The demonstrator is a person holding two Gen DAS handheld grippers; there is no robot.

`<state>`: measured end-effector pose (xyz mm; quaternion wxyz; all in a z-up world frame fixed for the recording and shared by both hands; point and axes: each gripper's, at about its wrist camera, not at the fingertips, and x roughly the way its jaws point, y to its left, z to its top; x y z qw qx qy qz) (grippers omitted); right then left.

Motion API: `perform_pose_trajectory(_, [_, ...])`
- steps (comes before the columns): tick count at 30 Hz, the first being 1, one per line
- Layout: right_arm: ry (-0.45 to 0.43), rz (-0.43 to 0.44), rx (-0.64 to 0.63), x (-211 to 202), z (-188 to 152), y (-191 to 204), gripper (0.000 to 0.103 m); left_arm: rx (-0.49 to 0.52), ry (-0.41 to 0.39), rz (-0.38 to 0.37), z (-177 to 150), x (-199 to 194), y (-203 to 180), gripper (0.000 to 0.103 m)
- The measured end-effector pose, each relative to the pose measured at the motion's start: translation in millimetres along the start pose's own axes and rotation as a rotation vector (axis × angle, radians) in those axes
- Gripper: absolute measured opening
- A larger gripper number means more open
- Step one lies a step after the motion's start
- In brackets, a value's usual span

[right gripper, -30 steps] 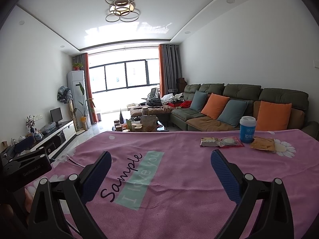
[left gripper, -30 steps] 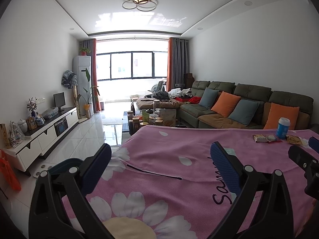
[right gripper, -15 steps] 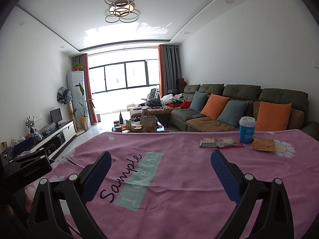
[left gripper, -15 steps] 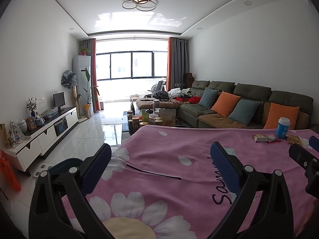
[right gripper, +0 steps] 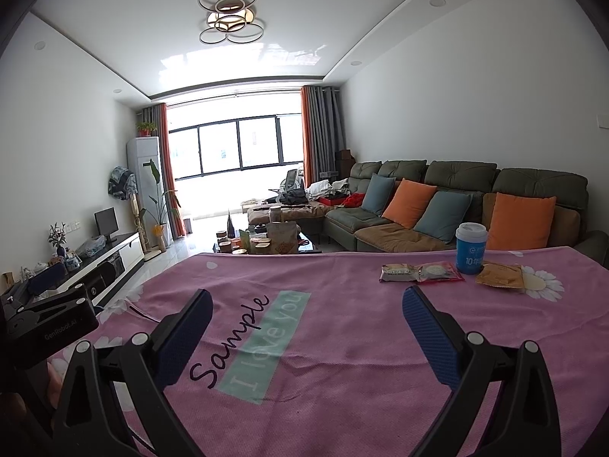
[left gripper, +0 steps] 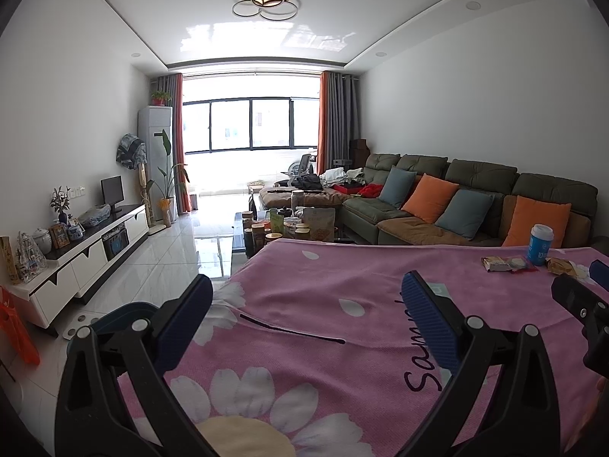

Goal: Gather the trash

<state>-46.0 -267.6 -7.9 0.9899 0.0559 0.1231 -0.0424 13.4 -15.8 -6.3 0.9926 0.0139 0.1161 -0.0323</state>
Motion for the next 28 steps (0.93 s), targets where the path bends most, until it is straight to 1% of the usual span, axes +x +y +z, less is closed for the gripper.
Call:
perform_pose_trajectory(12, [0.002,0.000,0.001,-0.5,-0.1,0.0,0.096,0.000,0.005,-0.012,-1.1,2.0,-0.1,0.098])
perform_pose_trajectory(19, [0.001,0.000,-0.001,0.1,0.9,-0.5,0.096,0.024,0.004,-0.031,-1.0,4.4,-2.0,0.098])
perform_pose_trajectory(21, [0.008,-0.002,-0.001,1.1,1.4,-2.5,0.096,0.044,0.043,-0.032,-0.7,10.8,-5.9,0.098])
perform_pose_trajectory(22, [0.011,-0.003,0.003,1.8,1.9,-4.7,0.096,0.059,0.082,-0.043,-0.8,18.2,-8.5,0.098])
perform_pose_trajectory(25, [0.053,-0.029,0.015,8.9,5.3,-16.6,0.096,0.084,0.246,-0.113,-2.6,51.4,-14.8,0.098])
perform_pose_trajectory(28, [0.118,-0.083,0.015,20.8,8.2,-34.7,0.096,0.098,0.390,-0.110,-4.2,91.7,-18.6,0.098])
